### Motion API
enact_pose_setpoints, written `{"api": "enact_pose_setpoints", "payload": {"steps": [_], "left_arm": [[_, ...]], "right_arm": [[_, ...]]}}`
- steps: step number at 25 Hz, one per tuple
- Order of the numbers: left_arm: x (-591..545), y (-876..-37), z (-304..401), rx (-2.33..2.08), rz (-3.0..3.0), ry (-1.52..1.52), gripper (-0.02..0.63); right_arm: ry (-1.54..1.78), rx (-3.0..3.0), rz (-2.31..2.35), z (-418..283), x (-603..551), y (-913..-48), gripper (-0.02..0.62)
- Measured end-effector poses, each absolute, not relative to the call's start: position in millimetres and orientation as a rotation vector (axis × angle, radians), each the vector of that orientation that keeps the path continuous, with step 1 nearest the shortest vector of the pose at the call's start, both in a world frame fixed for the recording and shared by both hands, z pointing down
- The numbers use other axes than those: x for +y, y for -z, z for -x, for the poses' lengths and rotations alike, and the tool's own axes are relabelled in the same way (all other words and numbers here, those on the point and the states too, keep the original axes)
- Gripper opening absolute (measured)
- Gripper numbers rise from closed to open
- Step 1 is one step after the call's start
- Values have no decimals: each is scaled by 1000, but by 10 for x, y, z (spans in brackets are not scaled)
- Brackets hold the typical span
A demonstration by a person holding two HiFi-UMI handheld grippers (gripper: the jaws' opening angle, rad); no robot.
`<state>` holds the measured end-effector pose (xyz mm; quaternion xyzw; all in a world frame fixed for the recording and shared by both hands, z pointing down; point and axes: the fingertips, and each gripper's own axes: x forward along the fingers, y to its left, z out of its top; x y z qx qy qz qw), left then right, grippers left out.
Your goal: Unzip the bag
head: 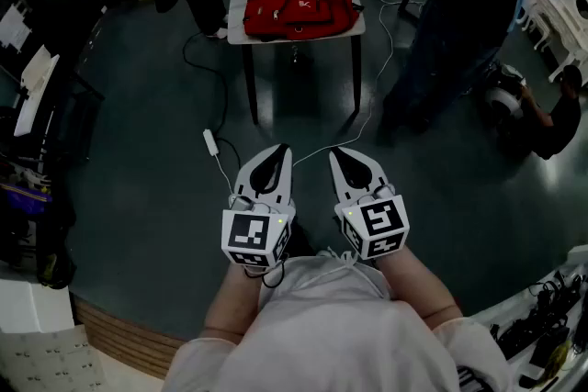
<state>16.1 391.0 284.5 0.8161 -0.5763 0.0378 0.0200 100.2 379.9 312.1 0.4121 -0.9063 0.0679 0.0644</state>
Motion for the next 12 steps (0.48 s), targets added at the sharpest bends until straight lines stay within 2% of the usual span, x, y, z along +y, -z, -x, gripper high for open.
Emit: {"api": "enact_pose_setpoints", "payload": {"steps": [12], "left_arm": [[3753,-2896,-291,-1755,-2531,-151,21]], "right_arm": [[-233,-2743,-1236,-1095,3660,-3144,28]]}}
